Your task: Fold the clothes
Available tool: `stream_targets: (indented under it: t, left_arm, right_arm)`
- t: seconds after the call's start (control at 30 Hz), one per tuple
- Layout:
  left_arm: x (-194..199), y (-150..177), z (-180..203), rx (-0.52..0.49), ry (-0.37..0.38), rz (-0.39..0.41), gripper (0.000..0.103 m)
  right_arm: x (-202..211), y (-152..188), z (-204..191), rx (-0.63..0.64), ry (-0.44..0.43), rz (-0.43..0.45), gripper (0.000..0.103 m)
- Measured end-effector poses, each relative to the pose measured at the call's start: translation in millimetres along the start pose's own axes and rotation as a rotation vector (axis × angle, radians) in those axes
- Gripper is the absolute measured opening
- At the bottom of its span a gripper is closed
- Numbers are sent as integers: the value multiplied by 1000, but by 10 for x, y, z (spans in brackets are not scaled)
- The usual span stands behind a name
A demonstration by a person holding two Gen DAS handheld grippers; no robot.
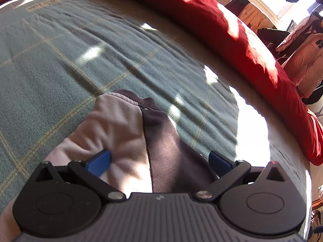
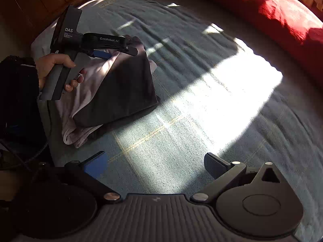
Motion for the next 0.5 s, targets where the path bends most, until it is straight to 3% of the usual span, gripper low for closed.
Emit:
stream_targets:
  t: [0.33, 0.43, 0.5]
  left_arm:
    - [187, 226, 565, -243, -77, -84, 103]
    - [82, 457, 529, -259, -85, -138, 103]
    - [32, 532, 444, -259, -82, -102, 102]
  right_arm:
    - [169, -109, 15, 13, 13, 48, 103]
    - [173, -112, 26, 0, 21, 51, 103]
    - [176, -105, 32, -13, 23, 50, 103]
Point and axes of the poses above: each gripper's, at about its wrist camera, not at the fingertips, and x roughly against the way its jaws point, z to its right, y to its underside, the point moved 2 cm from there along -x, roughly the way its jaws point, and after that the axes turned 15 degrees about x, right-handed, at the moved point
